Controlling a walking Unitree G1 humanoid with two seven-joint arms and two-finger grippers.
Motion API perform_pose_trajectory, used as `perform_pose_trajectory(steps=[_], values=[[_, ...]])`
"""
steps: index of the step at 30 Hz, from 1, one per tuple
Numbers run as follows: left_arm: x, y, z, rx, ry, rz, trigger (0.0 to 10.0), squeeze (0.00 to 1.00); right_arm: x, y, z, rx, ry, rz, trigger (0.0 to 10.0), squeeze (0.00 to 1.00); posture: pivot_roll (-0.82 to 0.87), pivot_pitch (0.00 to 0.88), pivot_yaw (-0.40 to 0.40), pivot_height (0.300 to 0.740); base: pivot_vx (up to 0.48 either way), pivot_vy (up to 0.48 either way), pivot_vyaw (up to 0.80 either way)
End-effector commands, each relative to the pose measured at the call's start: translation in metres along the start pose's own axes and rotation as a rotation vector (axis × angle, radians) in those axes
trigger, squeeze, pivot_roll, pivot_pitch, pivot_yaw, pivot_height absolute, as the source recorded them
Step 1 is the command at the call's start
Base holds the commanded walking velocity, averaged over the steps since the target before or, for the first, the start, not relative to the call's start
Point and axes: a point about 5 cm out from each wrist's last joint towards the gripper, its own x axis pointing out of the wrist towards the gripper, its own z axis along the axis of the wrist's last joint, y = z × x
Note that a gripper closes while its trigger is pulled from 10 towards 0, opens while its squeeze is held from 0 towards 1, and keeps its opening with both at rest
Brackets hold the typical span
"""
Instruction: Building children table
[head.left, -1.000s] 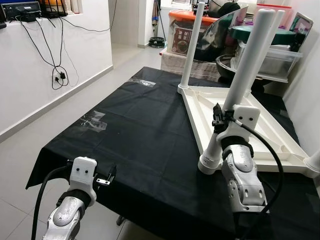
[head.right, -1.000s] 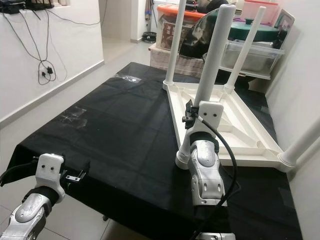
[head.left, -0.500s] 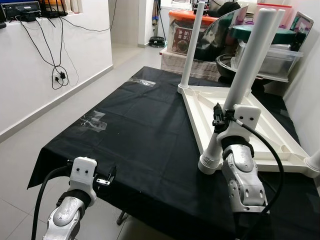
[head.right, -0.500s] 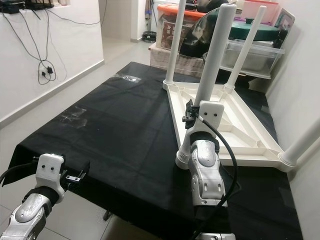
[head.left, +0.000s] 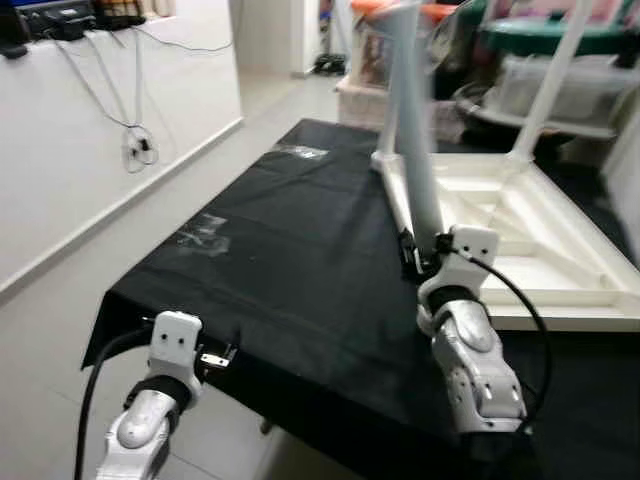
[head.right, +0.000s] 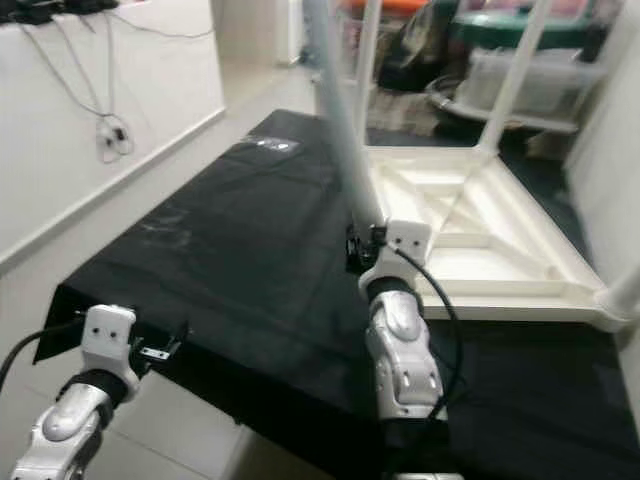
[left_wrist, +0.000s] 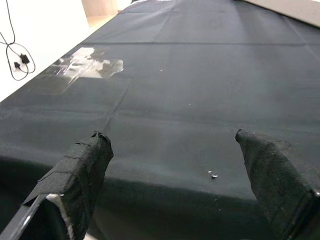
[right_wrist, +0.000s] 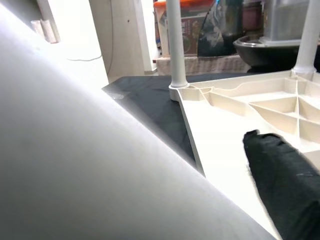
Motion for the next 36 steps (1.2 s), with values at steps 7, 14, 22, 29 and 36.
perform_pose_trajectory(steps=[7,14,22,29,36], values=[[0.001,0.0,-0.003,0.011,0.013,-0.006,10.0,0.0,0.003,-0.002,0.01,0.014,-0.042,-0.009,10.0,1.0,0.05,0.0,-0.051,0.74,0.0,0.0,0.0],[0.001,0.001,-0.003,0.012,0.012,-0.006,10.0,0.0,0.002,0.002,0.013,0.023,-0.075,0.026,0.0,0.9,0.05,0.0,-0.051,0.74,0.0,0.0,0.0],[0.001,0.001,-0.002,0.013,0.01,-0.006,10.0,0.0,0.006,0.003,0.022,0.047,-0.094,0.049,0.0,0.0,0.05,0.0,-0.05,0.74,0.0,0.0,0.0],[0.002,0.003,-0.001,0.015,0.005,-0.01,10.0,0.0,0.015,0.011,0.037,0.106,-0.105,0.139,0.0,0.0,0.05,0.0,-0.053,0.74,0.0,0.0,0.0],[0.004,0.012,0.01,0.032,-0.027,-0.036,10.0,0.0,0.024,0.022,0.06,0.182,-0.145,0.217,0.0,0.0,0.05,0.0,-0.052,0.74,0.0,0.0,0.0]])
